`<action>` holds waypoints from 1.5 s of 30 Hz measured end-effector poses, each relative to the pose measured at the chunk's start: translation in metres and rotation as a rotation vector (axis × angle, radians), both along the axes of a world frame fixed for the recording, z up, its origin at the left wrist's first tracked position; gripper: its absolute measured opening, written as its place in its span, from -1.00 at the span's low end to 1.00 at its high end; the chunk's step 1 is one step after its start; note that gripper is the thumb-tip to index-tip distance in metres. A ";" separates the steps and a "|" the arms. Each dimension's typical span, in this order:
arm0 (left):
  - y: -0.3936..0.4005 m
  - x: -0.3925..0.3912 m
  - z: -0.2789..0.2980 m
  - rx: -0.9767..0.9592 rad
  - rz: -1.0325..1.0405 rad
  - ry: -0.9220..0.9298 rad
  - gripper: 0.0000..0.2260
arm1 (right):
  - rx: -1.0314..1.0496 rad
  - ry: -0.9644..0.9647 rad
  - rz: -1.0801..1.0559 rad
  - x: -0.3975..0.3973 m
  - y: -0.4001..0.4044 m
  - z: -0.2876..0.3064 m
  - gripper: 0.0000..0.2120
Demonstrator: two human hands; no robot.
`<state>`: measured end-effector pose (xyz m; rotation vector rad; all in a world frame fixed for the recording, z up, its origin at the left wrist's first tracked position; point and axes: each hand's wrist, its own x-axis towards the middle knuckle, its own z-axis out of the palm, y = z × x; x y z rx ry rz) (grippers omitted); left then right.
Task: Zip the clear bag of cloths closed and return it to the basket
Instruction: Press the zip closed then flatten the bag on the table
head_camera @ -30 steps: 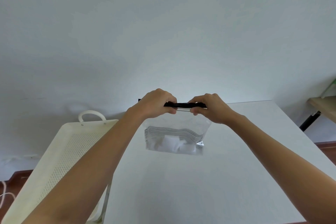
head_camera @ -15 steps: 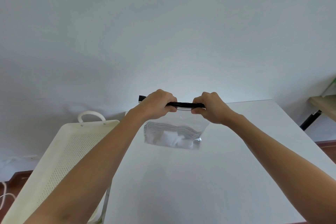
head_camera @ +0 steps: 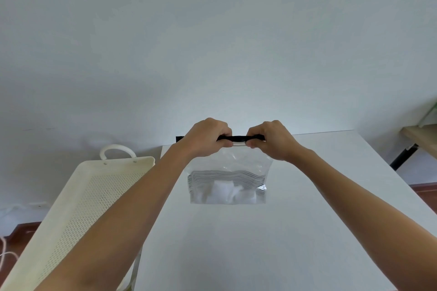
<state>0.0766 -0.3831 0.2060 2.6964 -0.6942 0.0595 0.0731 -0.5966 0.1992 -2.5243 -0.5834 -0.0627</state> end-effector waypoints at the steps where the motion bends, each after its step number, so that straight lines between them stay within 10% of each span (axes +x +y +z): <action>1: -0.001 0.000 0.000 0.000 -0.006 -0.015 -0.90 | -0.022 -0.025 -0.012 0.001 0.001 0.001 -0.88; 37: 0.064 -0.035 -0.037 0.021 0.130 0.077 -0.91 | 0.167 0.116 -0.098 -0.011 -0.046 -0.044 -0.92; 45: 0.076 -0.062 -0.068 -0.245 0.186 0.214 -0.90 | 0.405 0.538 0.047 -0.022 -0.053 -0.064 -0.92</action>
